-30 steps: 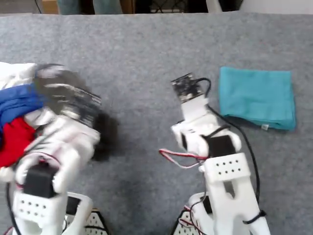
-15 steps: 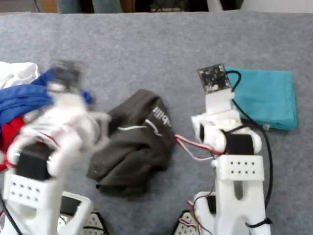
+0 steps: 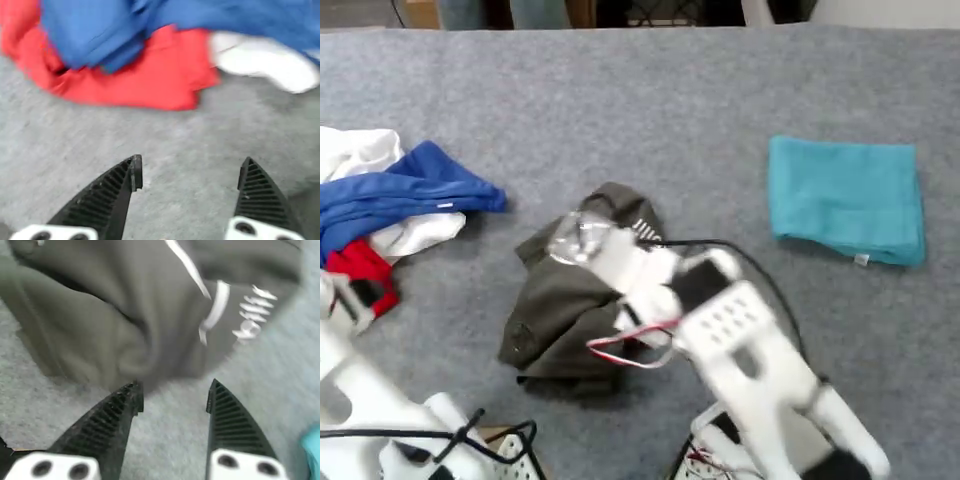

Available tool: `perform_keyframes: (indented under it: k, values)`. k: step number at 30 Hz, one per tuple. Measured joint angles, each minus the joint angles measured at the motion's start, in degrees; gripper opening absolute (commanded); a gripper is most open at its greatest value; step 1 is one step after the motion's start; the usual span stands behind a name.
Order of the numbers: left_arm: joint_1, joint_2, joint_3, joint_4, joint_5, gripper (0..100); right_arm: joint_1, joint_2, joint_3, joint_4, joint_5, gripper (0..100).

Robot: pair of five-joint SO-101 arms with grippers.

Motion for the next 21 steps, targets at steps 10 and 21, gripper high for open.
perform_keyframes:
  k: [10, 21]
  values:
    - [-6.42, 0.0, 0.26, 0.0, -3.78, 32, -1.14, 31.03, -10.64, -14.95, -6.68, 1.1]
    - [-8.0, 0.0, 1.67, -2.11, -4.04, 32, 10.64, 24.62, -31.03, 18.81, 0.26, 1.3]
